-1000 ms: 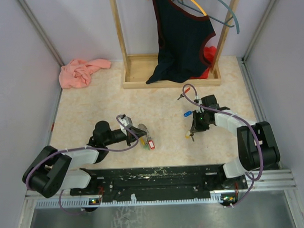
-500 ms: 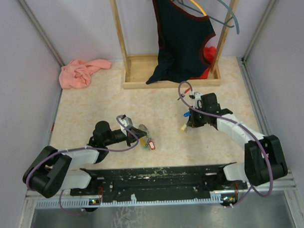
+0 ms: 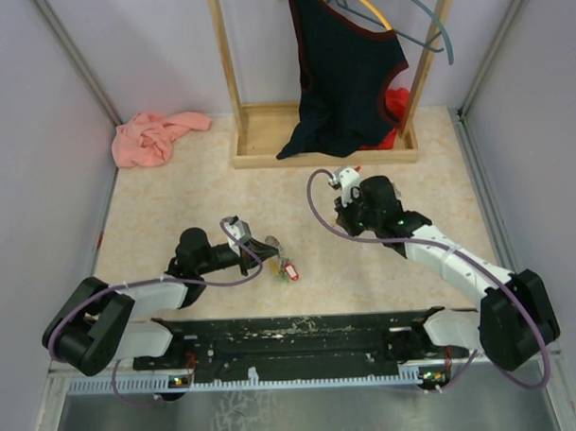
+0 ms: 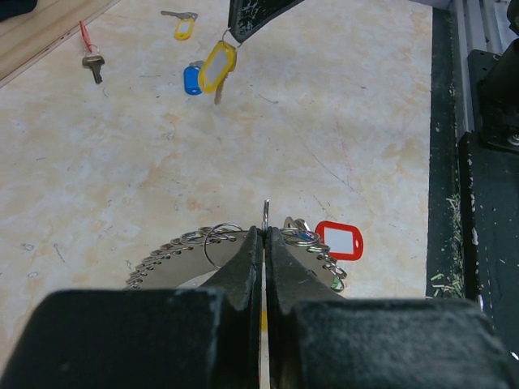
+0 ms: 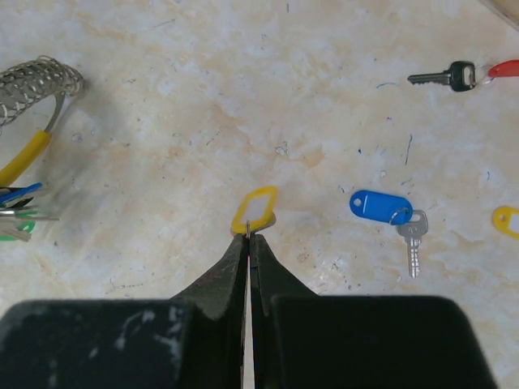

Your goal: Put the keys on the keyring

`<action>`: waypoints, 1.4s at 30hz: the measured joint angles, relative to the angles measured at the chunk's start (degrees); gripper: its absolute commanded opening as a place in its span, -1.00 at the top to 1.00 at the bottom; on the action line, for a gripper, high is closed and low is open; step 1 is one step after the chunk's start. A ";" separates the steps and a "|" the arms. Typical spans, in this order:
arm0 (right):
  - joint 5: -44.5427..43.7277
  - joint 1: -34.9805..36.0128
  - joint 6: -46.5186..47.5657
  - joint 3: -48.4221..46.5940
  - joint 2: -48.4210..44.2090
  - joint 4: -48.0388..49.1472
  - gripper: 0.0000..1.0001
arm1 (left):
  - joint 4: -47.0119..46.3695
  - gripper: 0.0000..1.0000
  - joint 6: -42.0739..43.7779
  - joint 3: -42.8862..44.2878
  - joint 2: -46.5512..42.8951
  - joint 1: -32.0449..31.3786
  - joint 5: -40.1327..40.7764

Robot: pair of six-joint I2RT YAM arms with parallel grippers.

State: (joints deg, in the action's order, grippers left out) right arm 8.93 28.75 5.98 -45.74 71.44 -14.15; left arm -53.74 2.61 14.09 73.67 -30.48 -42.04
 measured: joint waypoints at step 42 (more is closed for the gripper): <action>40.37 5.53 19.02 17.68 -4.17 36.89 1.00 | -4.92 0.98 6.88 3.91 8.37 0.00 -13.57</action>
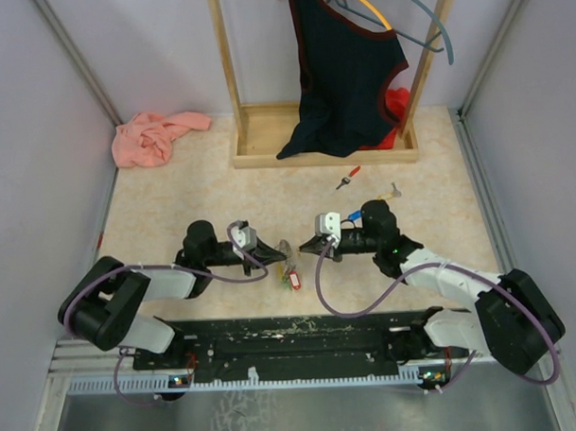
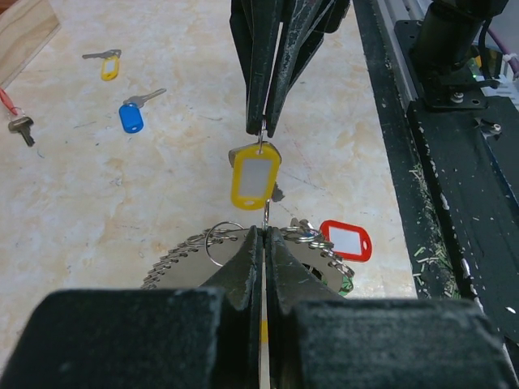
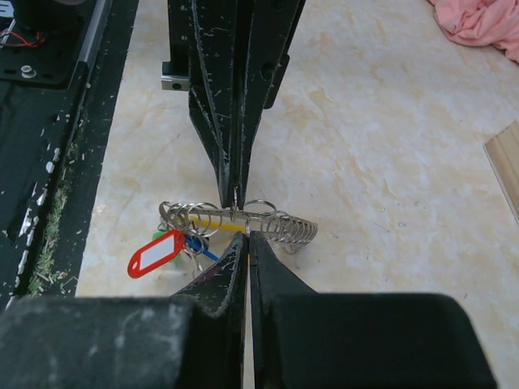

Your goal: Put the keys on the keyring

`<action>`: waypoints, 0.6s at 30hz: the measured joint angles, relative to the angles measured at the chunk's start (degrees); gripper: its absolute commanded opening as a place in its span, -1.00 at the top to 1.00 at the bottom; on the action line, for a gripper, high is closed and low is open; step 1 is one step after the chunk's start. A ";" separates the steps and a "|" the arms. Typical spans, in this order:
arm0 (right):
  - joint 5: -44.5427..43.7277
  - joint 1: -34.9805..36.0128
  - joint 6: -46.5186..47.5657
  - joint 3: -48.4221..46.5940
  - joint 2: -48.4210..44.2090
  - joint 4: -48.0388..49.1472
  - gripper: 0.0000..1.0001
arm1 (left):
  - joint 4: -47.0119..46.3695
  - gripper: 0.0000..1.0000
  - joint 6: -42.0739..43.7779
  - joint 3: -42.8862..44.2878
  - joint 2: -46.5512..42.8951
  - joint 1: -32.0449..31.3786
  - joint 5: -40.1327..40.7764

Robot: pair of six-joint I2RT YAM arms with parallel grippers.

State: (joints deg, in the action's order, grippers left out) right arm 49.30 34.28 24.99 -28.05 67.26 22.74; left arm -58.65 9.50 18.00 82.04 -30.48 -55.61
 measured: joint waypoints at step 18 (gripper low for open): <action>-3.17 3.50 1.01 1.44 0.55 4.90 1.00 | -10.69 0.98 -4.22 -2.47 0.50 2.29 -2.47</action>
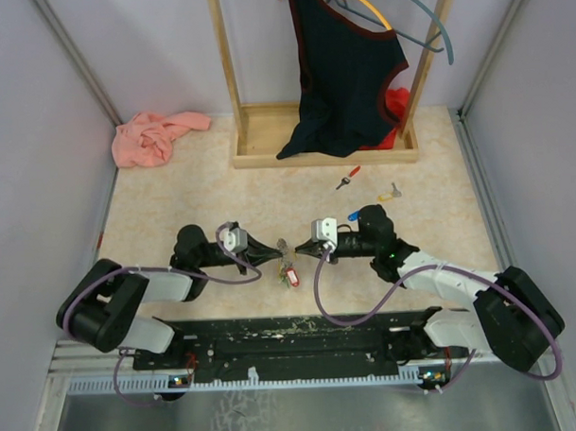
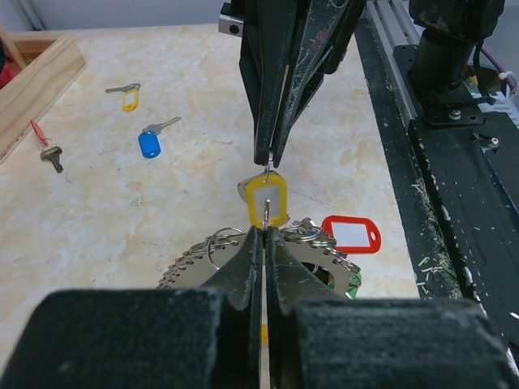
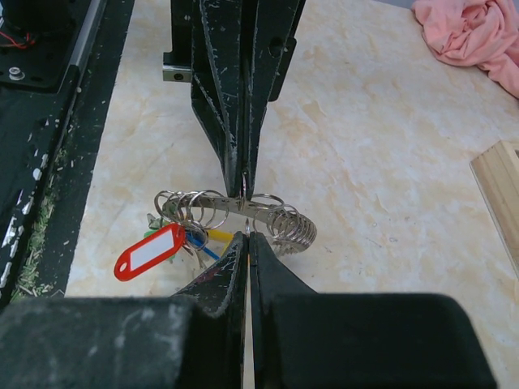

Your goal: Put the keys on the keyring

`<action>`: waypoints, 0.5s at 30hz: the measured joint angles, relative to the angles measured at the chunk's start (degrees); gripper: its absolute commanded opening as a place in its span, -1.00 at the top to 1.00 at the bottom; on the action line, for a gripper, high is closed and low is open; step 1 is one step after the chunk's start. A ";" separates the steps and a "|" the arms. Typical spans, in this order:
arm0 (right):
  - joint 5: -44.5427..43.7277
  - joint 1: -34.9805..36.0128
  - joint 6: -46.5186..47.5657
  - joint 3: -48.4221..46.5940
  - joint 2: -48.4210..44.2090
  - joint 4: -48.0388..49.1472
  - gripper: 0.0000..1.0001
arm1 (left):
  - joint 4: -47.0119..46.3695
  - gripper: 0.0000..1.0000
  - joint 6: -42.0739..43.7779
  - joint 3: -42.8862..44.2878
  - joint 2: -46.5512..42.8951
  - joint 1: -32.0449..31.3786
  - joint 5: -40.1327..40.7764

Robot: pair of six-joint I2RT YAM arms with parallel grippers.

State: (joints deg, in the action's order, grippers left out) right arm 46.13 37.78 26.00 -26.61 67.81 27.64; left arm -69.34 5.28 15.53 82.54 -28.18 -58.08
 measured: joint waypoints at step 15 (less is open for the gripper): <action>-1.99 1.62 1.51 0.00 0.13 0.09 1.00 | 6.12 0.98 3.82 0.20 -4.52 0.02 -0.39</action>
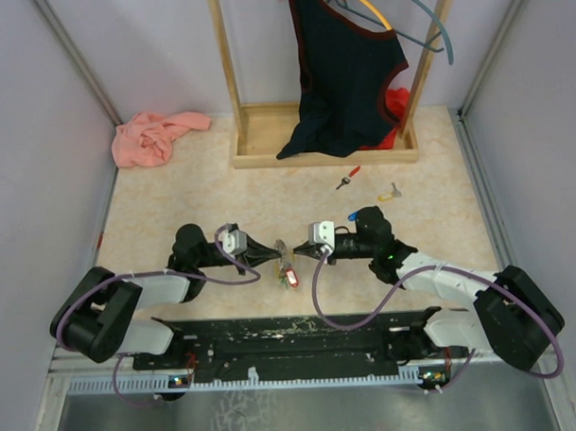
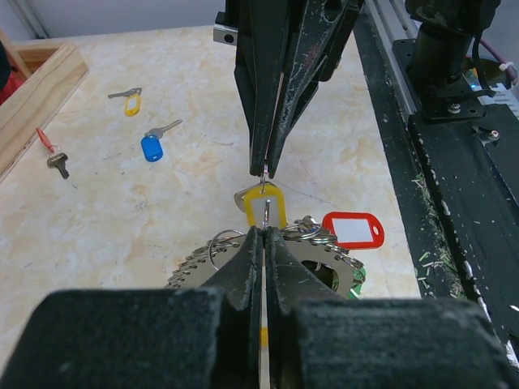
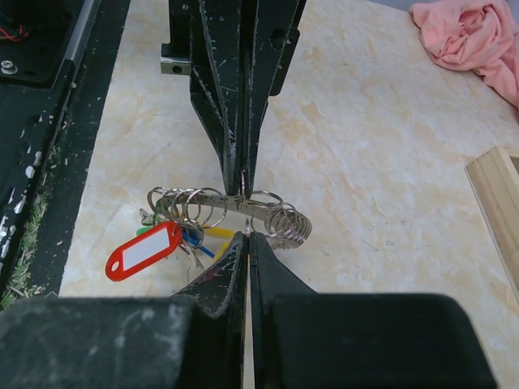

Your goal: Put the keys on the keyring

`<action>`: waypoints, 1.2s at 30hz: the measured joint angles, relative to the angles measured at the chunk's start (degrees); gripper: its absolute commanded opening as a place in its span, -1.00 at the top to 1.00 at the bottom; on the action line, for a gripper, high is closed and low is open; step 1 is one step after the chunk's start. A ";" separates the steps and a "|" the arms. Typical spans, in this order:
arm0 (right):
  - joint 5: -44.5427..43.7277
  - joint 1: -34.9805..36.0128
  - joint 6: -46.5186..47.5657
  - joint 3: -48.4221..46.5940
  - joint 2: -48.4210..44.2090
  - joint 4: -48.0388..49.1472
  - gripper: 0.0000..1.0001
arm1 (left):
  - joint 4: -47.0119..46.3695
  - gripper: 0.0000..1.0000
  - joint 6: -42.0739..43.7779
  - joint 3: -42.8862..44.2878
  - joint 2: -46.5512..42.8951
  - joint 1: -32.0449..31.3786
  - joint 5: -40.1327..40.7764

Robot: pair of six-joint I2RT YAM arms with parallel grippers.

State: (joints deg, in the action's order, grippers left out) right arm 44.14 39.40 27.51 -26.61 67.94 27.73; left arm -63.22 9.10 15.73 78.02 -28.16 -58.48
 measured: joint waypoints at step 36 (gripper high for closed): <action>-2.23 1.77 -0.20 -0.09 1.44 3.08 1.00 | 0.26 0.98 -0.15 0.22 0.04 0.04 -0.85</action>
State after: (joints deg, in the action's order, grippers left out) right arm 41.91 41.17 27.31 -26.70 69.38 30.81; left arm -62.96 8.95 15.94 78.06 -28.12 -59.33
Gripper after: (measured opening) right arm 0.007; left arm 0.016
